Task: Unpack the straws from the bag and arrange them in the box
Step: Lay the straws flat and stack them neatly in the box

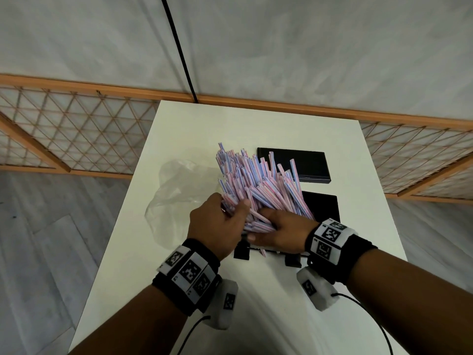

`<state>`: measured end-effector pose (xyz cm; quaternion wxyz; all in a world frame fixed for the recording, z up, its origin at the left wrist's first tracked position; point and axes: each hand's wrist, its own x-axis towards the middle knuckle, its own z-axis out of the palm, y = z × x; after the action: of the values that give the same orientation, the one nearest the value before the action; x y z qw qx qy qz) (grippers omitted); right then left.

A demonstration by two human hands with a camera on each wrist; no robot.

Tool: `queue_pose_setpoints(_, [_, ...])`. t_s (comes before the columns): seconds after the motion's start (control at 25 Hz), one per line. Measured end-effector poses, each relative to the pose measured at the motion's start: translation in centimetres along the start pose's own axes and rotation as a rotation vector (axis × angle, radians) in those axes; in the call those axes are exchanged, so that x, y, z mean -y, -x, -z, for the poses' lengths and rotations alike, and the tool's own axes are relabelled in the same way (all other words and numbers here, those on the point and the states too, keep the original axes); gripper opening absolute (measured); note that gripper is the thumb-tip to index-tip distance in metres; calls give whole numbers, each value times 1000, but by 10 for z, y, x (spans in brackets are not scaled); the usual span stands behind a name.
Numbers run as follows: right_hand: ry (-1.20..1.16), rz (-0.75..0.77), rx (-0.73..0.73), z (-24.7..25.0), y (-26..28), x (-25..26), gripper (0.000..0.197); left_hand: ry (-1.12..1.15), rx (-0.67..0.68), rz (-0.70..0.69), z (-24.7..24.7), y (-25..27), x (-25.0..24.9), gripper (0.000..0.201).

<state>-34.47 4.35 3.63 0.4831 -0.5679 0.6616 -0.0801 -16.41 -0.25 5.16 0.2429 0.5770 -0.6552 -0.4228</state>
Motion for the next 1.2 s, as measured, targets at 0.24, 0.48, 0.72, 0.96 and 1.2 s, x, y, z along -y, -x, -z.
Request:
queue_pose_setpoints(0.24, [-12,113,-152,2,4,4,47,139,19,-16,9,6,-13,34])
queue_pose_setpoints(0.48, [242,172,-374,3,27,0,40,56,57,55,10,0,0,43])
queue_pose_setpoints(0.72, [272,179,-507,-1,49,-18,35,110,95,111,6,4,-3,43])
queue_pose_setpoints(0.96, [387,69,-402,-19,40,-22,34,96,87,92,5,5,-3,44])
queue_pose_setpoints(1.2, [421,44,-413,-14,38,-22,44,59,100,104,6,2,1,42])
